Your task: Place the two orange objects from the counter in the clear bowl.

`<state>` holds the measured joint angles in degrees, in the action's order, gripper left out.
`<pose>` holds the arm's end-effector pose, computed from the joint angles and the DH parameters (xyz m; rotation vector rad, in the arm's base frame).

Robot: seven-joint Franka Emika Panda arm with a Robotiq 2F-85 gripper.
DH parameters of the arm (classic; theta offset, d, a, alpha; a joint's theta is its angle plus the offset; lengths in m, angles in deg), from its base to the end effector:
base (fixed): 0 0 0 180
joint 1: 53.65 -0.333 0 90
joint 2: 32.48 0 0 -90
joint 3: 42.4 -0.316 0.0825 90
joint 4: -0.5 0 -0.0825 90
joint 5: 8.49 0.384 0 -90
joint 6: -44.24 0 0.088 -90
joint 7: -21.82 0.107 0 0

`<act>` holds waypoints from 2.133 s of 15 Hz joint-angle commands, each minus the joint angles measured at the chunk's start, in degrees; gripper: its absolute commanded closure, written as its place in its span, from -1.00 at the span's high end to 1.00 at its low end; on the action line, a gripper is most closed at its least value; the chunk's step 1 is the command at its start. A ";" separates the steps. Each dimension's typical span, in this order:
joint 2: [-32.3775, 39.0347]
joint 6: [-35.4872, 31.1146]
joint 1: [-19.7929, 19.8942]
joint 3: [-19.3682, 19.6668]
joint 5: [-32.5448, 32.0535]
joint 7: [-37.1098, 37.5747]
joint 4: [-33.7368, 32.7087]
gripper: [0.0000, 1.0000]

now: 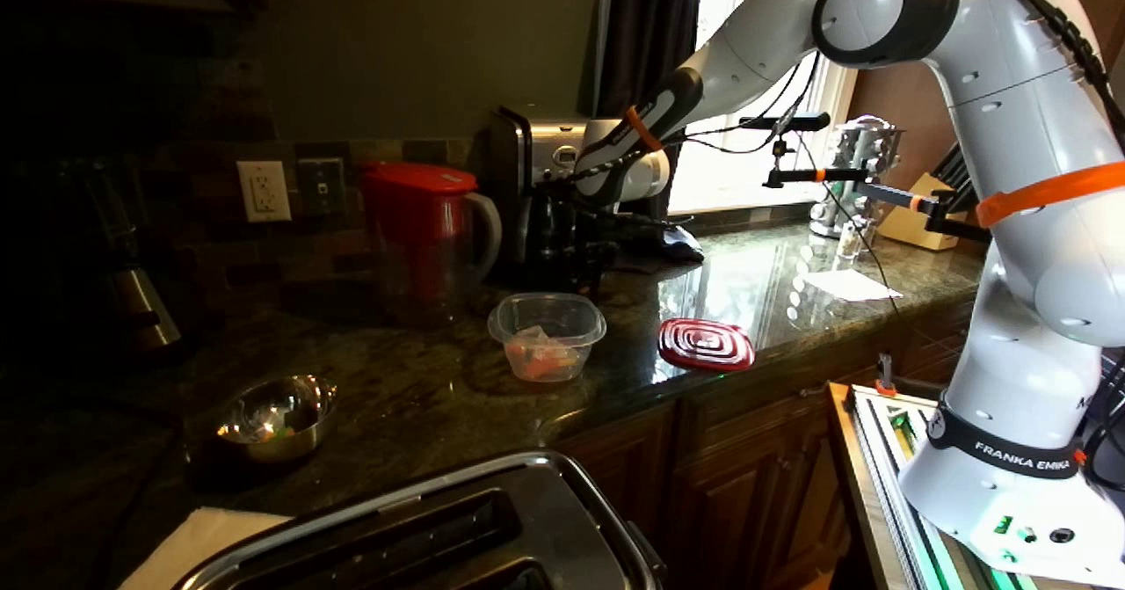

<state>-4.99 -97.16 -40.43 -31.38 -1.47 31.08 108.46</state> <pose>0.5925 -0.2584 0.2673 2.9532 -0.9949 0.1771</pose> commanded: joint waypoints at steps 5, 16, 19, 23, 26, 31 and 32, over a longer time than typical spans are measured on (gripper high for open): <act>1.55 -0.14 1.33 -0.91 1.67 -1.73 -1.83 -0.89; -16.20 0.70 0.00 -5.08 3.07 -11.62 13.14 -0.96; -23.09 4.42 -0.18 -7.44 7.56 -20.07 17.61 -0.96; -29.65 12.73 -4.31 -8.61 8.53 -26.75 20.03 -0.96; -31.49 19.21 -7.82 -9.30 7.39 -30.43 18.83 -0.96; -28.02 21.50 -11.41 -9.84 7.89 -36.41 15.58 -0.24; -27.42 20.36 -11.70 -9.91 7.76 -37.16 15.40 -0.08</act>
<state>-34.75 -76.41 -51.24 -41.50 5.95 -2.55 125.40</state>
